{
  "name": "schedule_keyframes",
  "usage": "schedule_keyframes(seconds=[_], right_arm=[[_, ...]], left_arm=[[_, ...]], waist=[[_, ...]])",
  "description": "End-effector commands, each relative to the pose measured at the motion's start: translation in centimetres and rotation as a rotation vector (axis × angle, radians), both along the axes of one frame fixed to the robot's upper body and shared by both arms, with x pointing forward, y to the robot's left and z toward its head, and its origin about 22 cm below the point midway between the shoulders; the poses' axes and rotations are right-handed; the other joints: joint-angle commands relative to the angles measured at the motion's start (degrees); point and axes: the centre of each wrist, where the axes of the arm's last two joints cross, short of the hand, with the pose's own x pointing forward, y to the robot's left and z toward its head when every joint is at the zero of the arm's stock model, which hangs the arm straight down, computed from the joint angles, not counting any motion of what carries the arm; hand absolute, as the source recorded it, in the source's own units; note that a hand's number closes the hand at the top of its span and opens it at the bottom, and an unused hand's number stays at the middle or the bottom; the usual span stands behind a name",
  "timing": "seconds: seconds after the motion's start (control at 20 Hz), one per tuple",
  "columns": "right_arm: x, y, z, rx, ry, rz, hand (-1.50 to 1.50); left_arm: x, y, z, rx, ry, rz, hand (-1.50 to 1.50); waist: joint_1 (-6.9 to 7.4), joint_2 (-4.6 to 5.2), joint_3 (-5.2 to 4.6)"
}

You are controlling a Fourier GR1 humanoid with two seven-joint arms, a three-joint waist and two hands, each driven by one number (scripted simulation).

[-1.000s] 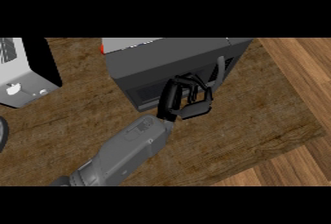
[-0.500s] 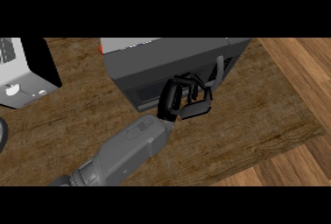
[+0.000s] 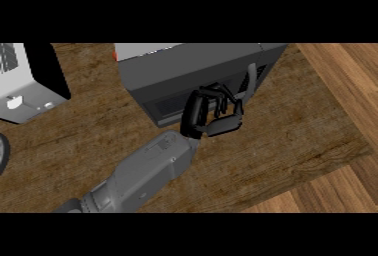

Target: Pick up the milk, place it into the microwave and close the microwave

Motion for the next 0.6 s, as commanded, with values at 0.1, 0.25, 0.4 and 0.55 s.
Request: schedule_keyframes(seconds=[0.1, 0.25, 0.4, 0.55], right_arm=[[0.4, -0.8, -0.3, 0.040, 0.009, 0.011, -1.50], [0.5, -1.5, -0.4, 0.065, 0.014, 0.014, -1.50], [0.8, -1.7, -0.3, 0.077, 0.017, 0.020, -1.50], [1.0, -2.1, -0.2, 0.093, 0.017, 0.026, -1.50]], left_arm=[[2.2, -0.1, 2.1, 0.000, -0.015, 0.031, 1.50], [2.1, -0.1, 1.8, -0.002, -0.005, 0.025, 1.50], [2.0, -0.3, 2.0, -0.006, -0.020, 0.014, 1.50], [2.1, -0.4, 2.1, 0.003, -0.018, 0.022, 1.50]], waist=[[-0.25, 0.82, -0.04], [-0.09, 0.81, 0.00], [0.05, 1.05, -0.05], [-0.19, 0.94, 0.01]])
